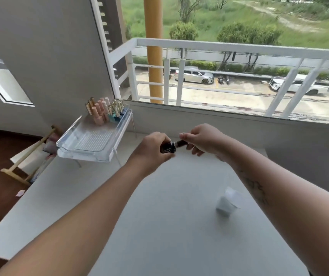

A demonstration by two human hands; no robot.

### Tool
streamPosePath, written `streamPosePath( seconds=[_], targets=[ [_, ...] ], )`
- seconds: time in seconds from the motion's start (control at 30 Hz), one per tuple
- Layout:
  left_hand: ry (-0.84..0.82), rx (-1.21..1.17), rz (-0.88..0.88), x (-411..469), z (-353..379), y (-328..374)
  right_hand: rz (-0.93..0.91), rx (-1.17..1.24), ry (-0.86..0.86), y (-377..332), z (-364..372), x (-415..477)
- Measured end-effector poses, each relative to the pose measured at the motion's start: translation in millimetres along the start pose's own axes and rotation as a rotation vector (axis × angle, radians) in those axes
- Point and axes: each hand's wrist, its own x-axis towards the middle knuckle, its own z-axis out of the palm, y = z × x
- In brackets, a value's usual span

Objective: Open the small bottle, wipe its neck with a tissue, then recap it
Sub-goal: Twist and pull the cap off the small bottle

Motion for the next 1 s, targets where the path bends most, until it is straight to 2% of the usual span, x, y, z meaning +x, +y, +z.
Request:
streamPosePath(
  seconds=[0.23, 0.43, 0.63, 0.8, 0.93, 1.0],
  targets=[
    [-0.049, -0.003, 0.031, -1, 6, -2, -0.092, -0.006, -0.079, 8, -5, -4],
    [-0.119, -0.019, 0.037, -4, -1, -20, 0.116, -0.086, -0.09, 1, 12, 0],
    [-0.194, -0.018, 0.066, -4, -10, -43, 0.038, -0.047, -0.105, 5, 32, -1],
    [-0.221, -0.001, 0.081, -11, -9, -41, 0.168, -0.021, -0.131, 10, 38, -5],
    [-0.209, -0.004, 0.1, -11, -9, -38, 0.151, -0.049, -0.111, 10, 38, -13],
    [-0.364, -0.038, 0.237, 8, -6, -92, 0.268, 0.038, 0.027, 9, 78, -6]
  ],
)
